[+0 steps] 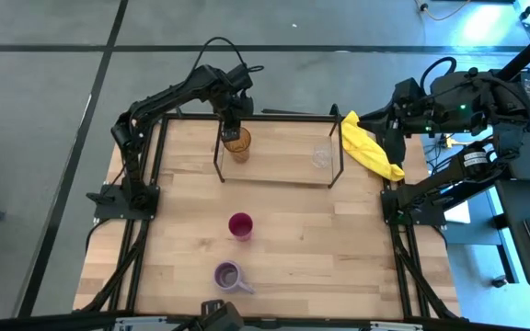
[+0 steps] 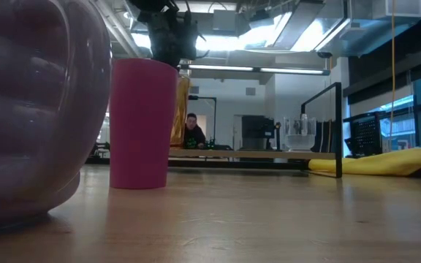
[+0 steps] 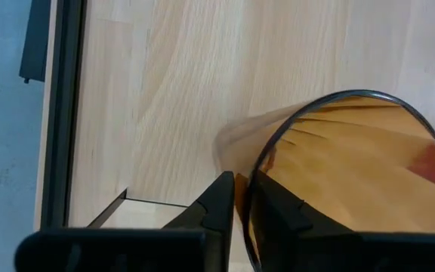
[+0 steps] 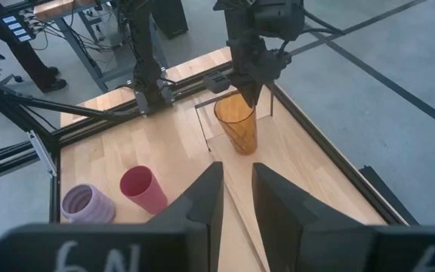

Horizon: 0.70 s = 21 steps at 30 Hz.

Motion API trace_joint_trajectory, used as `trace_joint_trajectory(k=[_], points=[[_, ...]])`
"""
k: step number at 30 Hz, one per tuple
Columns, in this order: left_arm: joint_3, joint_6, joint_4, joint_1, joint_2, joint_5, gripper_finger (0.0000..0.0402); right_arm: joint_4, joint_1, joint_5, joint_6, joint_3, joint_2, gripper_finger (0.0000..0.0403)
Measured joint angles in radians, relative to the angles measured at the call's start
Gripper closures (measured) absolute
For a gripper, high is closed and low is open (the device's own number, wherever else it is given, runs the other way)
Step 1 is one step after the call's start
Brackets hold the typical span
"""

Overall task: Stack small to large cups/mugs on shelf
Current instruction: Put the brown cup on the shelf

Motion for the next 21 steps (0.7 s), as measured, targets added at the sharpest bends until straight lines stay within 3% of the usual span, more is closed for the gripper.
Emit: trace_joint_trajectory(k=[21], points=[[0.000,-0.015,0.021,0.000,0.000,-0.038,0.0364,0.000,0.000,0.000,0.000,0.000,-0.017,0.0329]])
